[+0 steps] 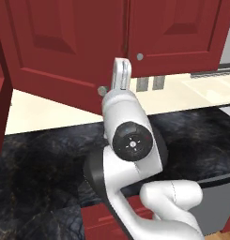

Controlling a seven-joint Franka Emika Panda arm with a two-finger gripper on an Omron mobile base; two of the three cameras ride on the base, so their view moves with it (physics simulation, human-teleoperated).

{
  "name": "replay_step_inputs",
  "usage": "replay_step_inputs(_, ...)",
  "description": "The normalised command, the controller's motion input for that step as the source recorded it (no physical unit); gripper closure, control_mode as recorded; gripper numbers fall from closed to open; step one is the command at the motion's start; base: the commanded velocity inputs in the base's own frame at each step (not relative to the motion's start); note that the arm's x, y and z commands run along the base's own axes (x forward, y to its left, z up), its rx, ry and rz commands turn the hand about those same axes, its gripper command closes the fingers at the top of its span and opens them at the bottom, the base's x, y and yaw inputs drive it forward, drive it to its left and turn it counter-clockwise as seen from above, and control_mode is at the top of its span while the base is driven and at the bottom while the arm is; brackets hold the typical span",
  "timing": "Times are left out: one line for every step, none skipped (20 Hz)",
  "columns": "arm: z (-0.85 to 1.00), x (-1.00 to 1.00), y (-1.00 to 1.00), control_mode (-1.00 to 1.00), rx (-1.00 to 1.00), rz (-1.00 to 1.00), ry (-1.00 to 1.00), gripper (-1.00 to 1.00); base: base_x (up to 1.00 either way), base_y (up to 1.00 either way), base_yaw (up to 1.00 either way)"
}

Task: Pick the mug and place it in the sink. Pick the bowl and place it in the open cabinet and then close the cabinet.

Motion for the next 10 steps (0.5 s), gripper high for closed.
replay_step_inputs(-0.41,0.69,0.00,-1.00,-0.11,-0.11,-0.19,-1.00,0.00,0.00,0.00)
replay_step_inputs(-0.36,0.85,0.14,-1.00,-0.14,-0.13,-0.18,-1.00,0.00,0.00,0.00)
replay_step_inputs(-0.28,0.97,0.24,-1.00,-0.17,-0.16,-0.17,-1.00,0.00,0.00,0.00)
replay_step_inputs(-0.21,1.00,0.35,-1.00,-0.19,-0.18,-0.17,-1.00,0.00,0.00,0.00)
replay_step_inputs(-0.09,1.00,0.69,-1.00,-0.23,-0.21,-0.15,-1.00,0.00,0.00,0.00)
replay_step_inputs(-0.08,1.00,0.82,-1.00,-0.23,-0.22,-0.10,-1.00,0.00,0.00,0.00)
replay_step_inputs(-0.01,1.00,0.86,-1.00,-0.24,-0.23,-0.07,-1.00,0.00,0.00,0.00)
replay_step_inputs(0.00,1.00,0.79,-1.00,-0.23,-0.24,-0.02,-1.00,0.00,0.00,0.00)
replay_step_inputs(0.00,1.00,0.62,-1.00,-0.19,-0.24,0.00,-1.00,0.00,0.00,0.00)
replay_step_inputs(0.00,1.00,0.36,-1.00,-0.15,-0.23,0.00,-1.00,0.00,0.00,0.00)
